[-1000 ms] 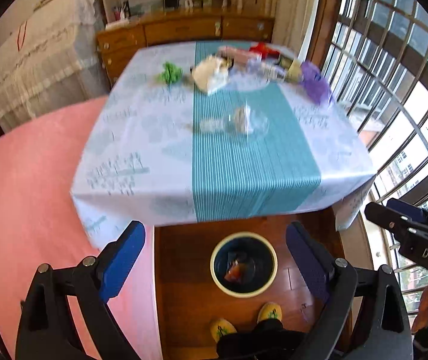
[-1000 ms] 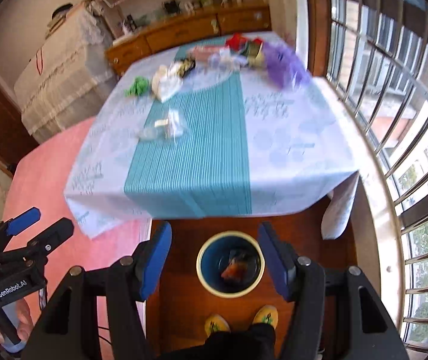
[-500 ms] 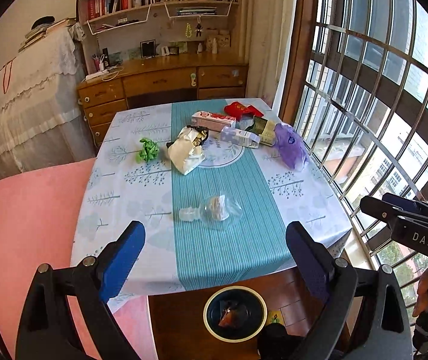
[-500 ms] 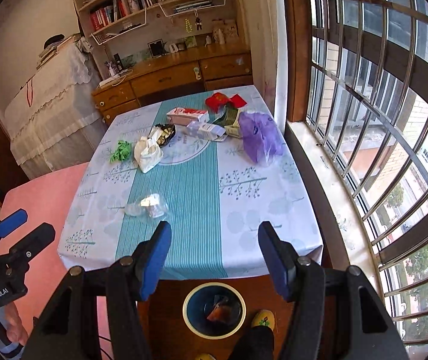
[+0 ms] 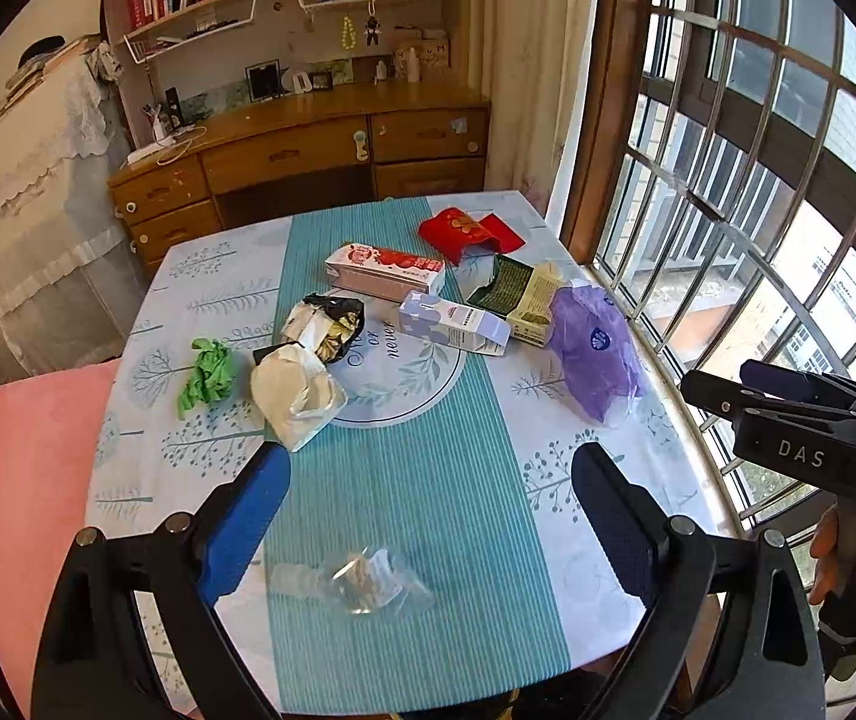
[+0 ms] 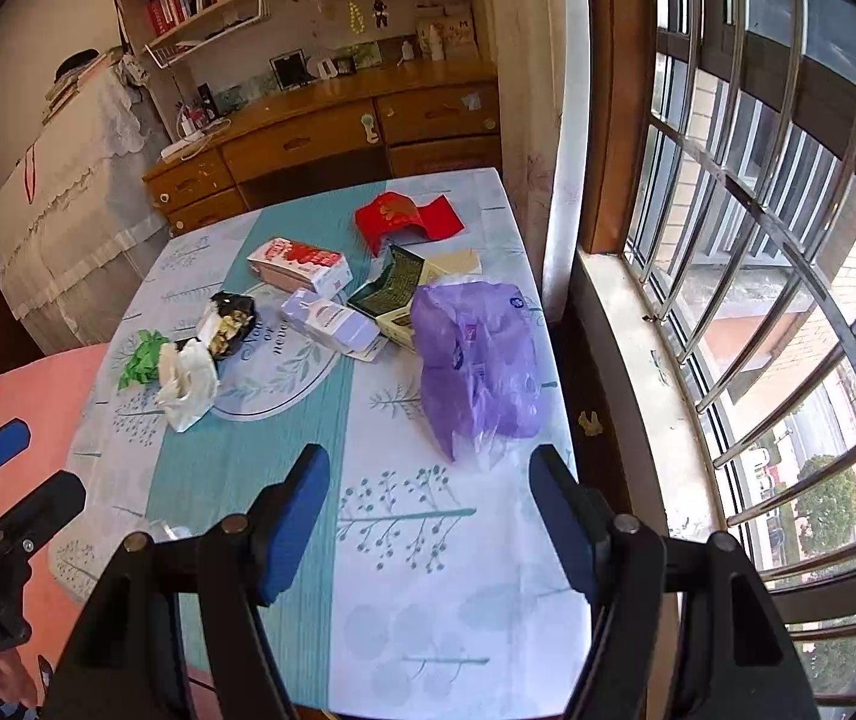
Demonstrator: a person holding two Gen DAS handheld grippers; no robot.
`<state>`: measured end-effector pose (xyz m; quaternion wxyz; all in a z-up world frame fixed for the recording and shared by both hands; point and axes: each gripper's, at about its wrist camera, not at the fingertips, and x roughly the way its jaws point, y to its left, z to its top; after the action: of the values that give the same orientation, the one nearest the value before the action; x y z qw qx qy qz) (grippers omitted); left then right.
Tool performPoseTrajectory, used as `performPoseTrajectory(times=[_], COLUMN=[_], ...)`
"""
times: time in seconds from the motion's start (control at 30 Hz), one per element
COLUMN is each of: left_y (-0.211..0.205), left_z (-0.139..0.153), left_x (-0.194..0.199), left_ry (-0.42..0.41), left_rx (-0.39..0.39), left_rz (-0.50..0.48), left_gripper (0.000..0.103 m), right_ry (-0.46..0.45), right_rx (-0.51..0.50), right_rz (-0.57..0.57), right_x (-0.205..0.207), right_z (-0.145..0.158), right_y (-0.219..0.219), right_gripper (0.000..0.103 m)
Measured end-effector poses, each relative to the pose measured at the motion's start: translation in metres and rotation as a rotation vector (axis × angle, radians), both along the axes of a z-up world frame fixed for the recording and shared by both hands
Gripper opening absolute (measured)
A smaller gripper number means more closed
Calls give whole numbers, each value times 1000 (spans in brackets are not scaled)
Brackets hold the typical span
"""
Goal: Collect trash
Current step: 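Grasp the purple plastic bag with the right tool while the left tool grasps the red packet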
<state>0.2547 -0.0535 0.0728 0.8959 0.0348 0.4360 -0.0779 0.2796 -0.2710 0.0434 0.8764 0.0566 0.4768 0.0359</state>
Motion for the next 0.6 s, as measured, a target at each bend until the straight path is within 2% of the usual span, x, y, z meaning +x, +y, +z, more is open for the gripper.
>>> performPoseTrajectory(times=[0.13,0.3,0.47,0.6], left_y=[-28,-55,-73,-81], left_z=[-20,-47,-72,-86], left_x=[54,112,147,169], left_ry=[74,166,234,280], left_rx=[14,15,38,32], left_rz=[14,51,60,76], left_gripper=[94,94,94,94], right_ry=[85,196,296,350], right_rx=[12,28,70,136], right_rz=[37,87,125,118], right_x=[55,102,134,144], right_z=[-33,-78,-116,-131], right_y=[-20,-34,-37,-42], right_gripper=[69,69,69,69])
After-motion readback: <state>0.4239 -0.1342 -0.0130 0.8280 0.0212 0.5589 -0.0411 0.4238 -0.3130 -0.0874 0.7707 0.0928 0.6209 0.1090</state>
